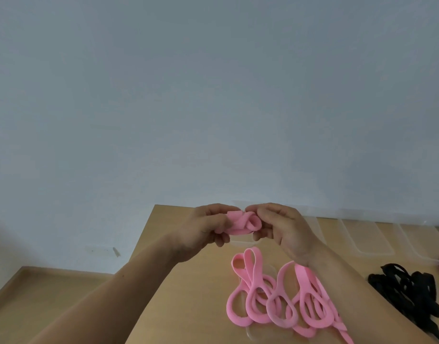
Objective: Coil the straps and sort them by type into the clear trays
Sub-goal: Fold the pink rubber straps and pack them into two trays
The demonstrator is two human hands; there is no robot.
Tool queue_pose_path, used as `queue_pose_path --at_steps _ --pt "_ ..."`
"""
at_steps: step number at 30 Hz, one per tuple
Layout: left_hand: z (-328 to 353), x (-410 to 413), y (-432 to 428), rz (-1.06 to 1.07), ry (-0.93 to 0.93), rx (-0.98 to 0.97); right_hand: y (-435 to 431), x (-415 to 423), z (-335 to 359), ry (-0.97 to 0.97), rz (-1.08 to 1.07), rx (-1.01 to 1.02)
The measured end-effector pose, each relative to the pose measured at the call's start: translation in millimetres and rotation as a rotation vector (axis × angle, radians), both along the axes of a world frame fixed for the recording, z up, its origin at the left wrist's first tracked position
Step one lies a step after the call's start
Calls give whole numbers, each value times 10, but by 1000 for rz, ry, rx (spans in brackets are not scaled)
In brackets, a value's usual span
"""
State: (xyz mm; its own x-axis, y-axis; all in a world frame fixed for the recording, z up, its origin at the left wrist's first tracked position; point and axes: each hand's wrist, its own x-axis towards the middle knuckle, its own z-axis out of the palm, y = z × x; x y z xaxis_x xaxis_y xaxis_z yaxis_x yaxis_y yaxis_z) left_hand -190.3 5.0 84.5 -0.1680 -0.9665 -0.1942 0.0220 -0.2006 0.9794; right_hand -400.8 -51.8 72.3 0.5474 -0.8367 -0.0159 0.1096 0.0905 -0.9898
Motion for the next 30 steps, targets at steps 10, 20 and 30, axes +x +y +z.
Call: queue_pose_path --at_steps 10,20,30 --pt "-38 15 9 48 134 12 -52 -20 -56 12 -20 -14" --pt "-42 -41 -4 117 172 -61 69 178 -123 260 -327 -346" --pt "-56 -41 23 177 349 116 68 30 -87 157 -240 -372"
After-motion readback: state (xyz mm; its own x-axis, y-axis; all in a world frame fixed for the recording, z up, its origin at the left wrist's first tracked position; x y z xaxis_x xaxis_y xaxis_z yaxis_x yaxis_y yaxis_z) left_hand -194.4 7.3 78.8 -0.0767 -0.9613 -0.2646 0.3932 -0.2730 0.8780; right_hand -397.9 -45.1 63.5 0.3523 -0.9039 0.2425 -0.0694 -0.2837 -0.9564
